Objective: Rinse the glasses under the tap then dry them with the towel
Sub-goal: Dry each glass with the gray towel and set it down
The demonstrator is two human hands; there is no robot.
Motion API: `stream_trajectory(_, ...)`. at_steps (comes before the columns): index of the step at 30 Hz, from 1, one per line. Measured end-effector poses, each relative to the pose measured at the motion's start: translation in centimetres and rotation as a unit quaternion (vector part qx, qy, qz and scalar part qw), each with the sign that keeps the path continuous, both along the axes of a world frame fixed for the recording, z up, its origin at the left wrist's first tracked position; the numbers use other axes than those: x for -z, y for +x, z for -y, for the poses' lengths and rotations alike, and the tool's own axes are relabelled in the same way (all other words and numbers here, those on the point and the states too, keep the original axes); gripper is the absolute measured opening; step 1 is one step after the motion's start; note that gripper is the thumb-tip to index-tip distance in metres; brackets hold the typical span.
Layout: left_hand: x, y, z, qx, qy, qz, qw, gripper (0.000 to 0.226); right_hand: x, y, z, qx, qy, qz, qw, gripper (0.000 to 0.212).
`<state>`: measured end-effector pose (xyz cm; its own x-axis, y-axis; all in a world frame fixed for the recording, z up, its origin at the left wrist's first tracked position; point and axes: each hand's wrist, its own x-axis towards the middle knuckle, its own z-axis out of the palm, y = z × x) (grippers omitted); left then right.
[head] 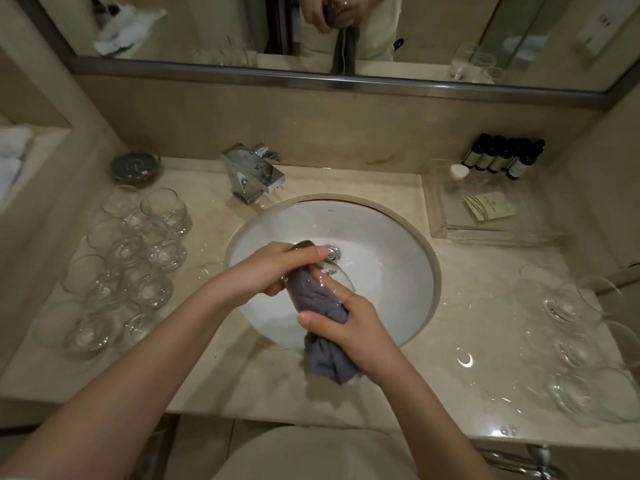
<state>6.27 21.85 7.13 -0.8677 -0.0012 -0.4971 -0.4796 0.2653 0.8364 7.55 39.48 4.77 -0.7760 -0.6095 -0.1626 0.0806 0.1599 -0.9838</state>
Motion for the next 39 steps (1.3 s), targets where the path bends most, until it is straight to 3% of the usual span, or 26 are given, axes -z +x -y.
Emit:
stream_trajectory(1, 0.2, 0.3, 0.2, -0.003, 0.013, -0.031, 0.999, 0.053, -0.2, -0.2, -0.1, -0.011, -0.073, 0.104, 0.992, 0.049)
stream_trajectory(3, 0.4, 0.9, 0.4, -0.007, 0.015, -0.110, 0.994, 0.050, -0.1, -0.4, -0.2, -0.017, -0.195, 0.274, 0.942, 0.055)
stream_trajectory(5, 0.1, 1.3, 0.6, -0.012, -0.001, -0.165, 0.986, 0.051, 0.0, -0.3, -0.1, -0.011, -0.232, 0.316, 0.920, 0.072)
stream_trajectory(7, -0.5, 1.1, 0.8, -0.018, 0.000, -0.135, 0.991, 0.055, -0.1, -0.2, 0.5, 0.008, -0.165, 0.205, 0.965, 0.066)
stream_trajectory(8, -0.8, 0.9, 1.0, -0.026, 0.002, -0.091, 0.995, 0.054, -0.4, 0.0, 0.9, 0.014, -0.083, 0.085, 0.993, 0.064)
stream_trajectory(10, -1.3, 0.5, 1.5, -0.047, -0.011, -0.007, 0.999, 0.051, -0.7, 0.5, 1.8, 0.022, 0.067, -0.130, 0.989, 0.068)
stream_trajectory(11, -1.3, 0.3, 1.7, -0.046, -0.028, 0.014, 0.998, 0.049, -0.6, 0.7, 2.3, 0.018, 0.094, -0.172, 0.980, 0.068)
stream_trajectory(15, -1.7, 0.1, 3.0, -0.015, -0.096, 0.091, 0.991, 0.053, -0.2, 1.4, 3.7, 0.007, 0.067, -0.123, 0.990, 0.063)
stream_trajectory(19, -1.5, 0.3, 3.8, 0.020, -0.141, 0.101, 0.985, 0.055, 0.2, 1.9, 4.8, 0.024, 0.113, -0.173, 0.978, 0.066)
stream_trajectory(21, -0.9, 0.5, 4.0, -0.004, -0.106, 0.057, 0.993, 0.048, 0.0, 1.8, 5.1, 0.033, 0.064, -0.110, 0.991, 0.066)
stream_trajectory(23, -0.4, 0.9, 4.3, -0.034, -0.036, 0.006, 0.999, 0.047, -0.1, 1.2, 5.3, 0.027, -0.022, 0.012, 0.999, 0.064)
stream_trajectory(24, -0.2, 1.3, 4.5, -0.044, -0.001, -0.027, 0.999, 0.049, 0.0, 0.9, 5.2, 0.021, -0.089, 0.098, 0.991, 0.062)
stream_trajectory(26, 0.1, 2.1, 5.0, -0.036, 0.045, -0.102, 0.993, 0.049, -0.1, 0.8, 5.1, 0.006, -0.226, 0.286, 0.931, 0.064)
stream_trajectory(27, 0.0, 2.4, 5.5, -0.015, 0.049, -0.133, 0.990, 0.049, -0.2, 0.8, 4.9, -0.005, -0.255, 0.315, 0.914, 0.068)
stream_trajectory(29, -0.4, 2.5, 6.3, 0.028, 0.046, -0.149, 0.987, 0.048, -0.2, 0.8, 4.9, -0.009, -0.239, 0.272, 0.932, 0.063)
stream_trajectory(31, -1.1, 2.3, 7.0, 0.023, 0.041, -0.073, 0.996, 0.046, -0.2, 1.1, 5.8, 0.029, -0.113, 0.100, 0.988, 0.058)
stream_trajectory(32, -1.2, 2.0, 7.2, 0.011, 0.019, -0.020, 1.000, 0.047, 0.0, 1.3, 6.4, 0.042, -0.031, -0.009, 0.999, 0.061)
stream_trajectory(33, -1.2, 1.7, 7.2, 0.005, -0.024, 0.024, 0.999, 0.048, 0.3, 1.6, 7.1, 0.046, 0.030, -0.093, 0.994, 0.064)
stream_trajectory(35, -0.8, 1.5, 7.1, 0.000, -0.103, 0.037, 0.994, 0.044, 0.6, 2.5, 8.3, 0.057, 0.055, -0.143, 0.987, 0.064)
stream_trajectory(37, -0.2, 1.7, 7.3, -0.011, -0.096, -0.019, 0.995, 0.038, 0.5, 2.8, 8.6, 0.047, -0.011, -0.040, 0.998, 0.059)
stream_trajectory(39, 0.0, 2.2, 7.8, -0.014, -0.047, -0.096, 0.994, 0.032, 0.1, 2.7, 8.7, 0.033, -0.156, 0.172, 0.972, 0.055)
